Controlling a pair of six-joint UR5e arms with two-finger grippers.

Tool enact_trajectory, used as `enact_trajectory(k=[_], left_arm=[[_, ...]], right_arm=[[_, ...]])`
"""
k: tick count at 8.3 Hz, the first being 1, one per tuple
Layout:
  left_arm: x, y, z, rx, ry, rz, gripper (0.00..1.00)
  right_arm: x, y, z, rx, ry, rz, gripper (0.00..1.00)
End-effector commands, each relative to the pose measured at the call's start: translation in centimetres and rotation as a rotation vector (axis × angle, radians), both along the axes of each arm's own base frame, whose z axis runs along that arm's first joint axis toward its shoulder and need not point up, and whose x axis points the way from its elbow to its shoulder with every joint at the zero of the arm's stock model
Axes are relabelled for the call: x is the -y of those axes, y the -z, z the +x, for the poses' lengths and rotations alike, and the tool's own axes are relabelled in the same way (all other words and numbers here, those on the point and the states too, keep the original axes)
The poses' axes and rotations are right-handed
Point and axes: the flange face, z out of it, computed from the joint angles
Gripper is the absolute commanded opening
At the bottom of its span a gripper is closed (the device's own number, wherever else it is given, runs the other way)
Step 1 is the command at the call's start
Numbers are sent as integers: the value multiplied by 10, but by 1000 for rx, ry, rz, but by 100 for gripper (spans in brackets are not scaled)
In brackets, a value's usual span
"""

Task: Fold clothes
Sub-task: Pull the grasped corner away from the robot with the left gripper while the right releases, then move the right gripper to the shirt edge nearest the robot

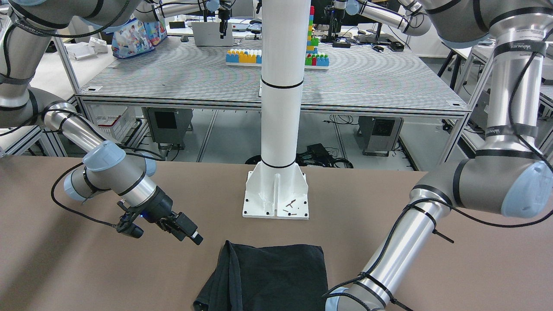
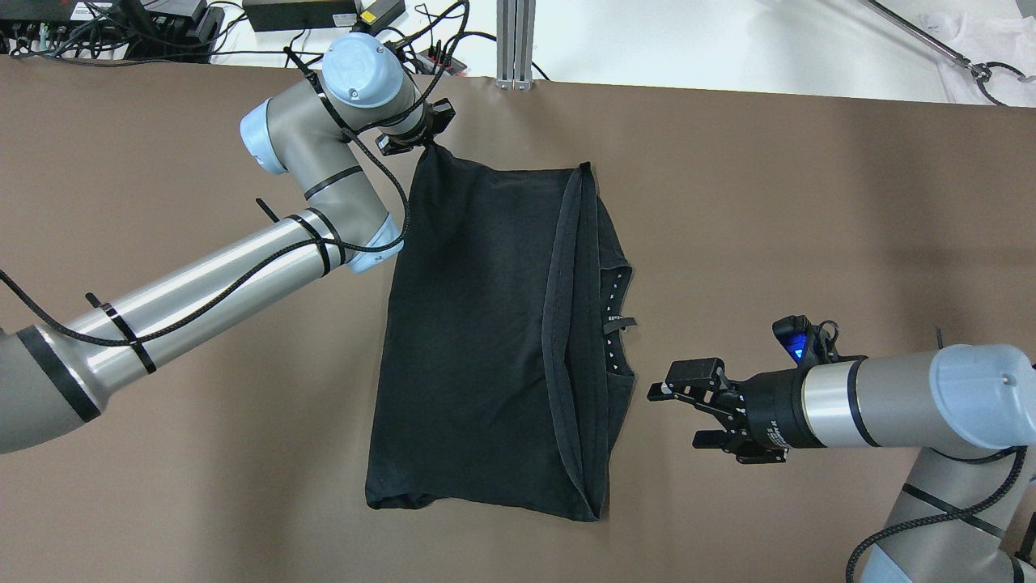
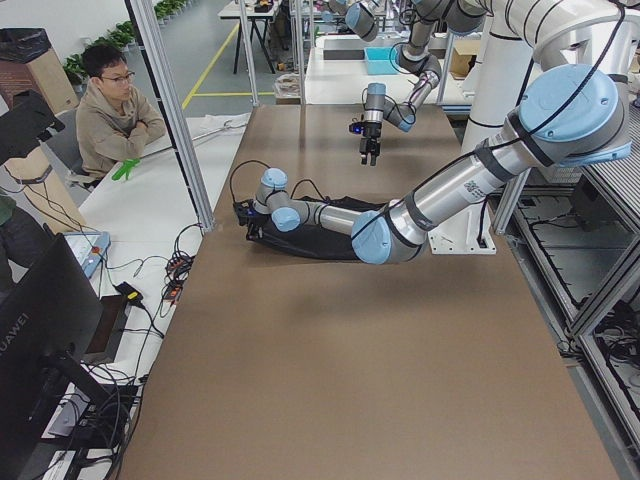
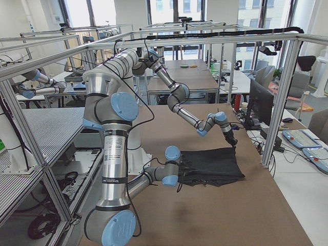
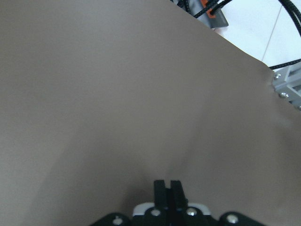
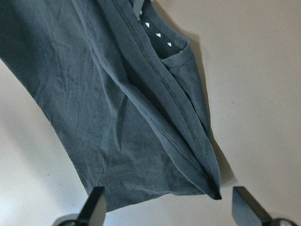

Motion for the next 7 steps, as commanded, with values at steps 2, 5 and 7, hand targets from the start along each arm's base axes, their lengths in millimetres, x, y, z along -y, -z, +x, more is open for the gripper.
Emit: enact_trajectory(k=[2,5,7], left_arm=[[11,7,18,7,9,14,0],[13,5,16,23,40,27,100],[13,10,10,16,50,46,100]], right_arm=[[18,-5,-15,-88,-69,91,95],[35,32,-59,-313,47,265,95],[21,69,-114,-536,99,361,95]])
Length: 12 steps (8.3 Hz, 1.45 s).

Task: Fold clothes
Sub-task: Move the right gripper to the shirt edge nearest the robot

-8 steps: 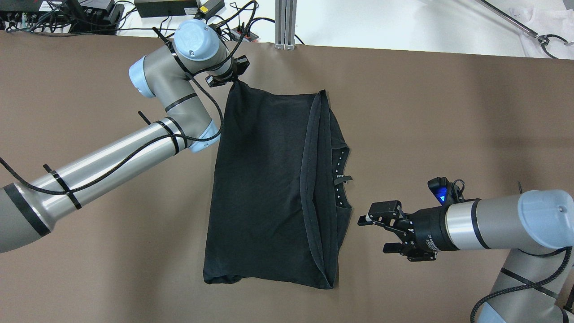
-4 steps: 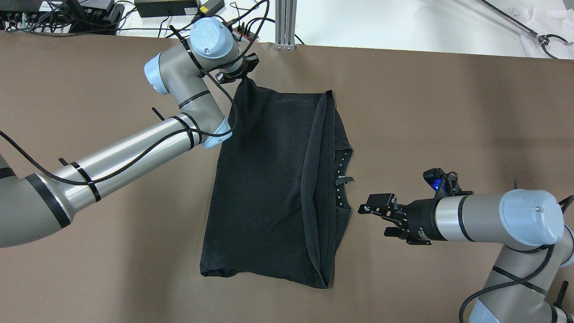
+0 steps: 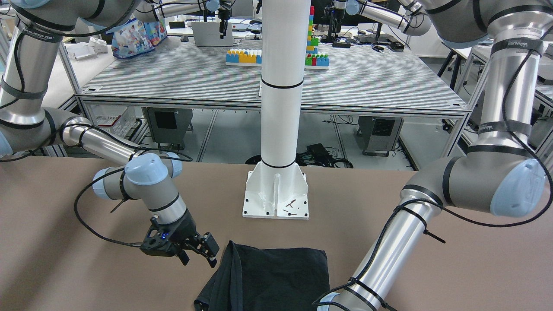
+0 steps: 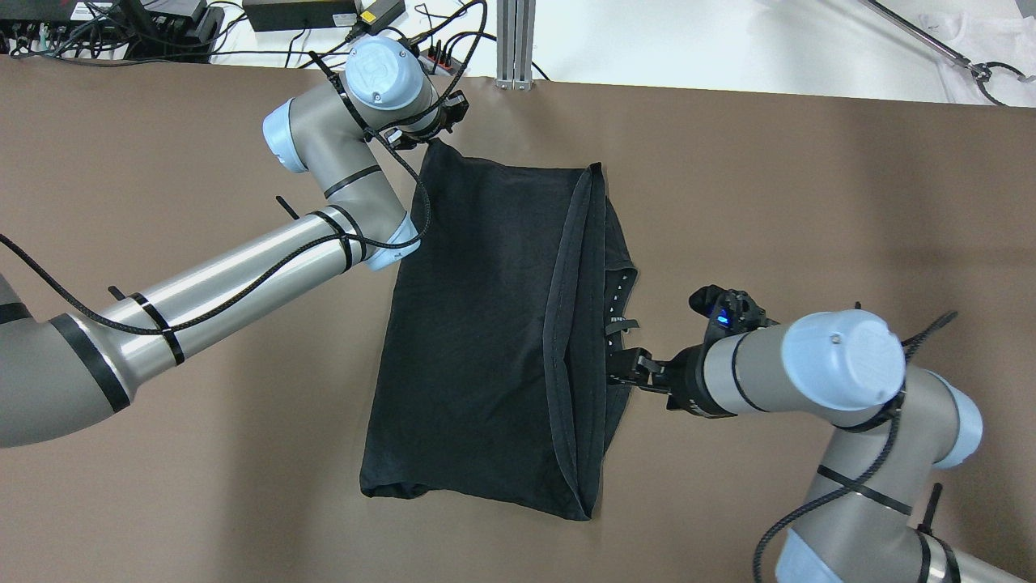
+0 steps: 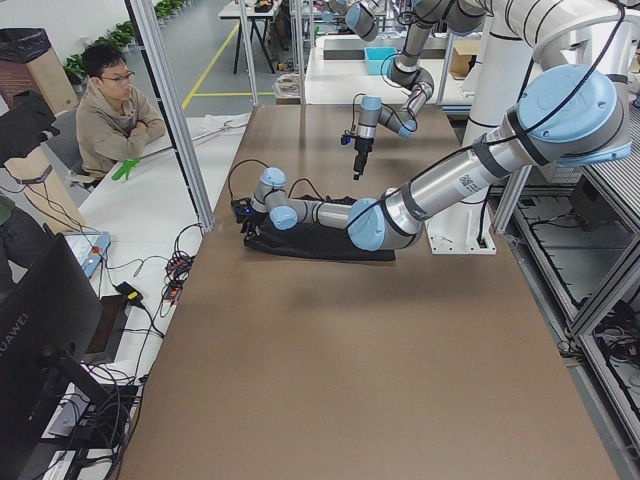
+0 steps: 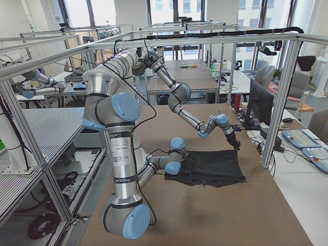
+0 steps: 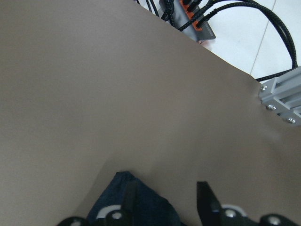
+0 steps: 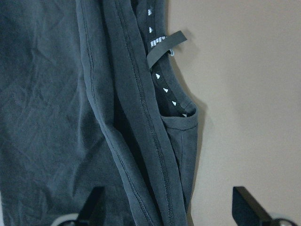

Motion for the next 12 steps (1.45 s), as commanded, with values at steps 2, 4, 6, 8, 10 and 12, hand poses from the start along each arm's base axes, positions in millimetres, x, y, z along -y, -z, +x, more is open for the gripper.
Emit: enact_trajectory(k=[2,4,6,8,10,12], left_arm=[[14,-1,-29,17,12,34,100],[31,-37,-75,45,-10,37,100],[27,-60,-90,63,-13,48,100],[27,-59,-91,63,-2,49,100],[21,-63,-94,51,0,55,100],[16,-70,-94,54,-3,55,100]], right_arm=[[-50,94,-98,-436,225,370,95],[-73,116,-126,-474,297,397,89],[-99,98,-159,-557,305,468,65],[-96,79,-183,-593,352,504,60],[-100,77,-187,-576,353,515,50],[-99,75,-187,-586,372,537,48]])
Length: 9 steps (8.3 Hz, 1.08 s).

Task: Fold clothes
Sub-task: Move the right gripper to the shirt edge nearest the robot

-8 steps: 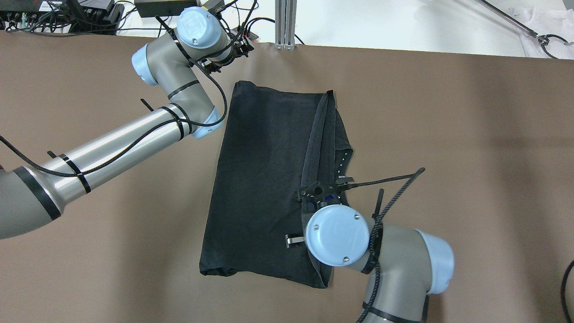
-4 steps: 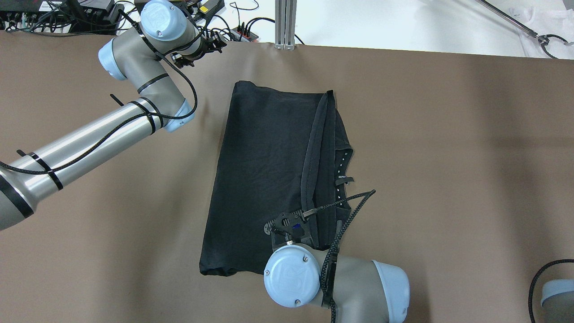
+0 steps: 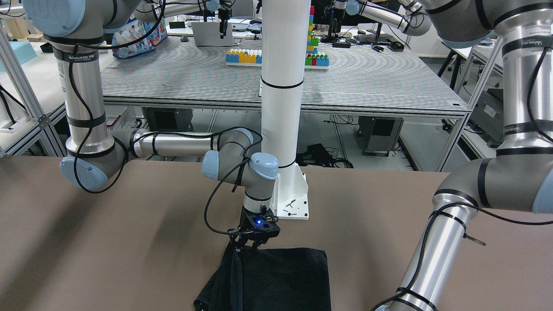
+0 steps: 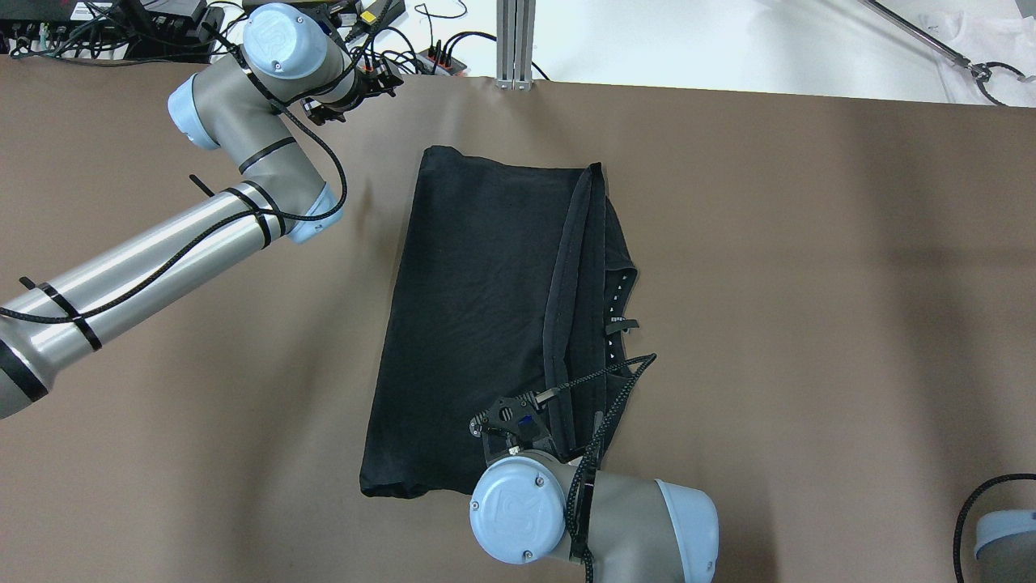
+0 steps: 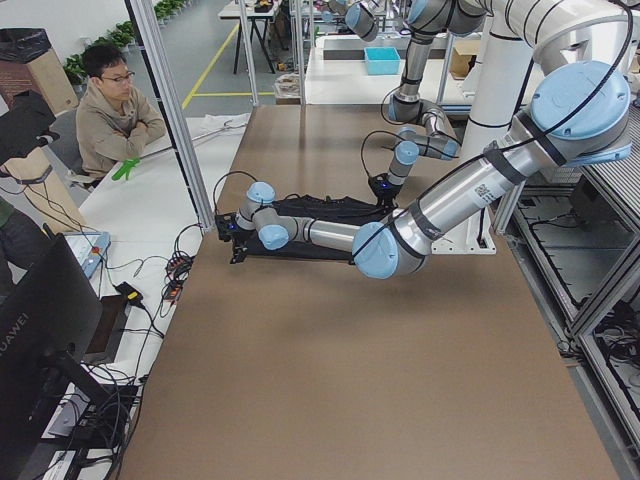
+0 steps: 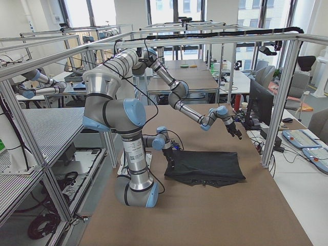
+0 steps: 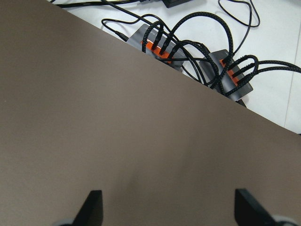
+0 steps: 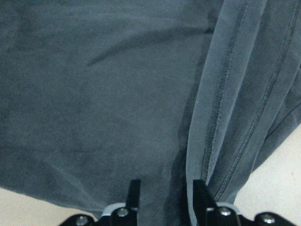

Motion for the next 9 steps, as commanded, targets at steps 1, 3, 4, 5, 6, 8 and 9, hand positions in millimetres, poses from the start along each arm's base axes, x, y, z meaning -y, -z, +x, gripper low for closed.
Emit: enact_trajectory(k=[1,3,4,5,6,8,9], left_arm=[[-5,-6,1,1,-1,2,100],[-7,-10,3,5,-3,-1,100],[-13,-21,9,11,-13,-7,100],[-16,-24,8,10,-15,-6,100],[-17,-24,9,10,-16,-6,100],[-18,-23,10,8,-16,-4,100],[-18,-23,10,9,-17,-3,100]], right_arm=[[3,-3,-1,-18,37,32,47],[6,-4,1,-26,53,49,47],[6,-7,2,-34,48,56,46],[5,-19,3,-49,49,52,45],[4,-27,4,-56,50,50,45],[-1,-31,5,-54,52,45,44],[-6,-31,2,-53,55,43,44]])
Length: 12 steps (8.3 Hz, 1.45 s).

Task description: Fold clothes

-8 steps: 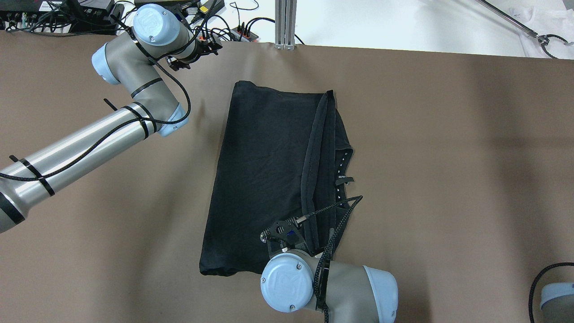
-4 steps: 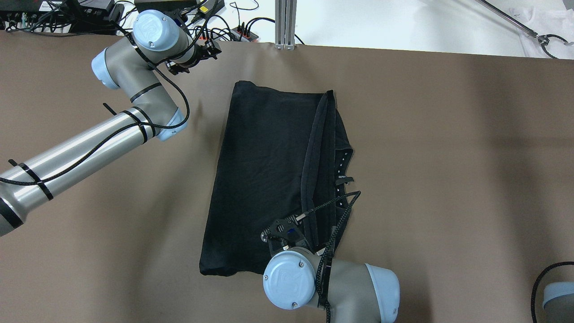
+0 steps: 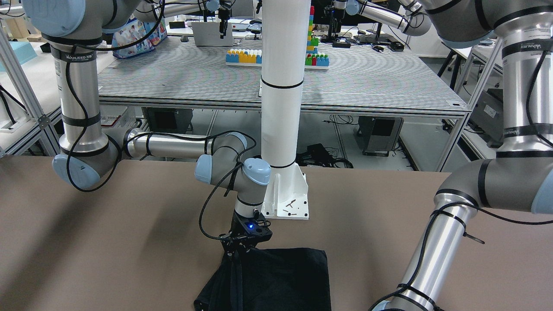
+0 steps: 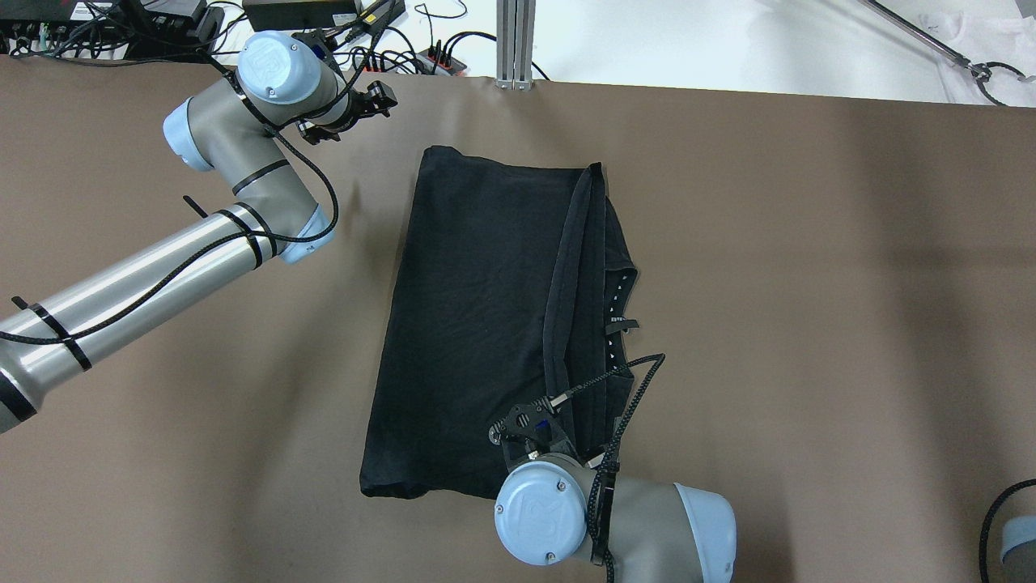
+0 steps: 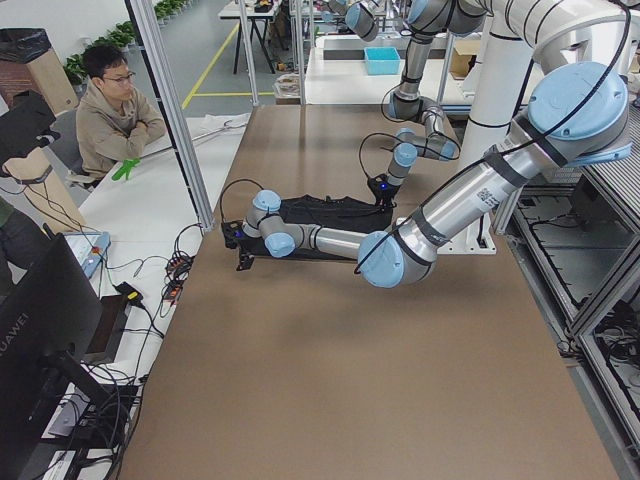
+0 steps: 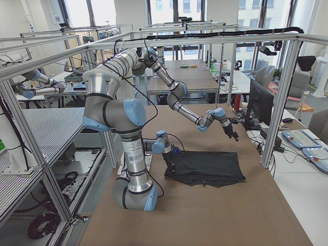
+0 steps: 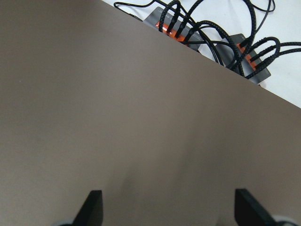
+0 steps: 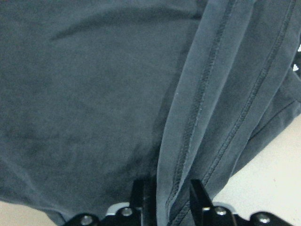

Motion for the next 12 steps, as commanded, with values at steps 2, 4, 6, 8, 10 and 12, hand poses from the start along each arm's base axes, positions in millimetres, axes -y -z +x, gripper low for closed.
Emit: enact_trajectory(k=[2,4,6,8,10,12], left_arm=[[0,-1,1,1,-1,0,100],[-1,0,1,-2,-2,1,100],[0,-2,-1,2,-3,2,100],[-1,1,0,-3,-2,3,100],[-2,10,-1,-16,2,12,100],[-4,14,-2,-23,4,16,100]], right_arm=[[-7,-1,-2,3,3,-5,34],[-3,0,-1,13,3,-1,0],[19,7,15,23,5,17,0],[3,8,80,88,17,22,0],[-70,-43,59,126,-282,-285,0],[-69,-19,52,201,-383,-307,0]])
